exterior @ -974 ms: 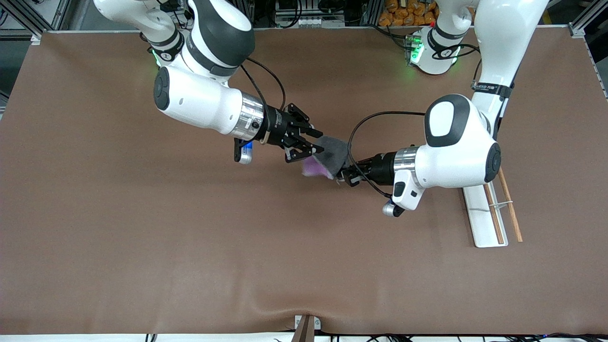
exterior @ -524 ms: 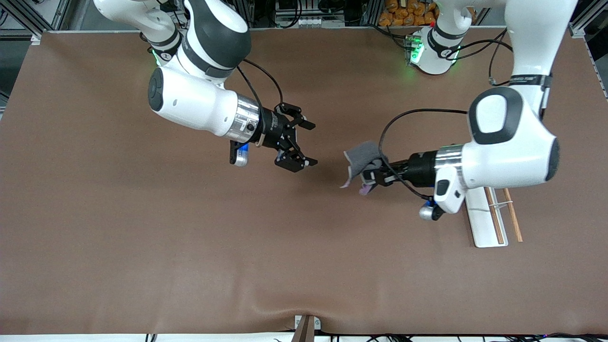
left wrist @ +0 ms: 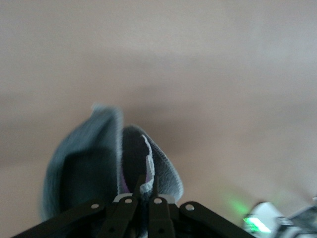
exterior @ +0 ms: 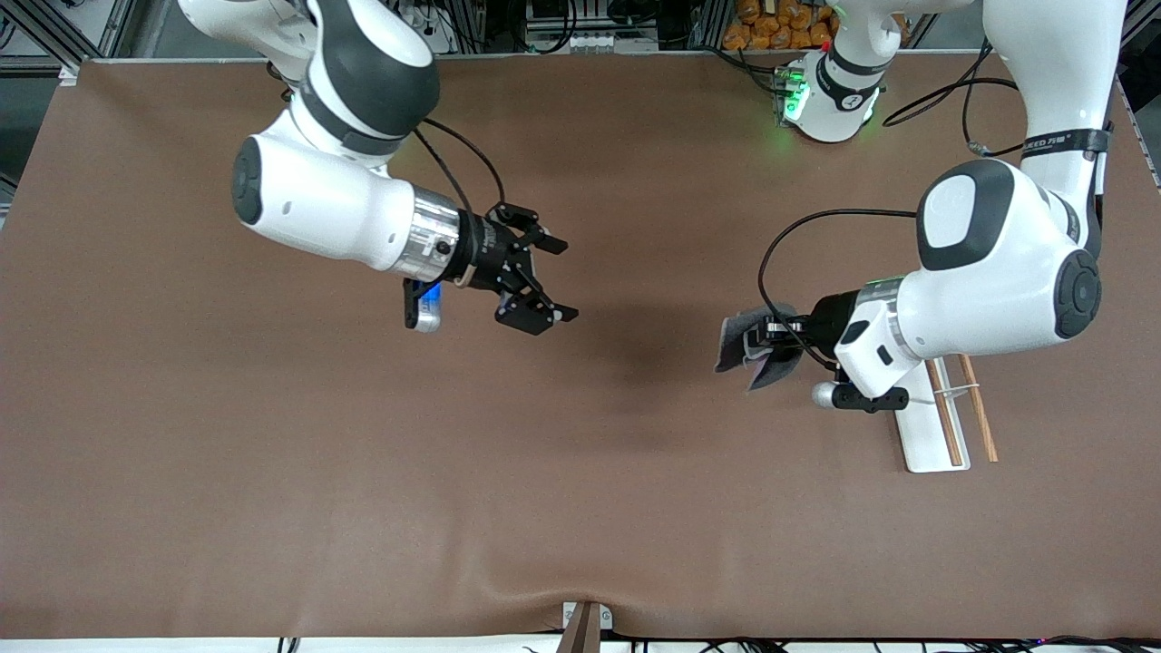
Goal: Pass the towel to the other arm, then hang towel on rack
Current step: 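Carry the towel toward the rack while the right gripper withdraws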
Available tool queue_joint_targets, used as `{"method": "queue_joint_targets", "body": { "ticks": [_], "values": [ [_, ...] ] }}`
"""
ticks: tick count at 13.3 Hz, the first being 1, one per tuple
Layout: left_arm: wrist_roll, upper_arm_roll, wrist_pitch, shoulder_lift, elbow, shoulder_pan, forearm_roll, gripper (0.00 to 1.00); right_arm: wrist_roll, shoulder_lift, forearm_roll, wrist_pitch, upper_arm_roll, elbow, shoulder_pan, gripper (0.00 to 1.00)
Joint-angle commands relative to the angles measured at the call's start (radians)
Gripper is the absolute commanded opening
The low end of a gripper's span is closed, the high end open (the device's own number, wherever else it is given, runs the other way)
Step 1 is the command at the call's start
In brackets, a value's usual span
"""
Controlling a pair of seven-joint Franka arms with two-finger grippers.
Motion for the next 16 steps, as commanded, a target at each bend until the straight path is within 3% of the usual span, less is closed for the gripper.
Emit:
{"method": "queue_joint_targets", "body": {
  "ticks": [1,5,8,10,13,16],
  "values": [
    [0.150,-0.001,-0.005,-0.010,0.030,0.006,0.152,0.00,-0.126,-0.038,-0.014,-0.137,0.008,0.010,-0.080,1.00],
    [0.246,-0.008,-0.002,-0.036,0.070,-0.003,0.402,0.00,-0.257,-0.076,-0.028,-0.271,0.008,0.011,-0.178,1.00],
    [0.370,-0.005,-0.002,-0.077,0.064,0.000,0.533,0.00,-0.381,-0.110,-0.149,-0.330,0.008,0.008,-0.197,1.00],
    [0.361,-0.013,-0.008,-0.085,0.032,0.006,0.518,0.00,-0.453,-0.119,-0.172,-0.404,0.008,0.010,-0.239,1.00],
    [0.274,-0.014,-0.006,-0.109,-0.036,0.011,0.515,0.00,-0.735,-0.151,-0.385,-0.496,0.008,0.008,-0.260,1.00],
    [0.109,-0.013,0.018,-0.146,-0.140,0.034,0.510,0.00,-0.928,-0.168,-0.455,-0.561,-0.002,0.005,-0.316,1.00]
  ]
}}
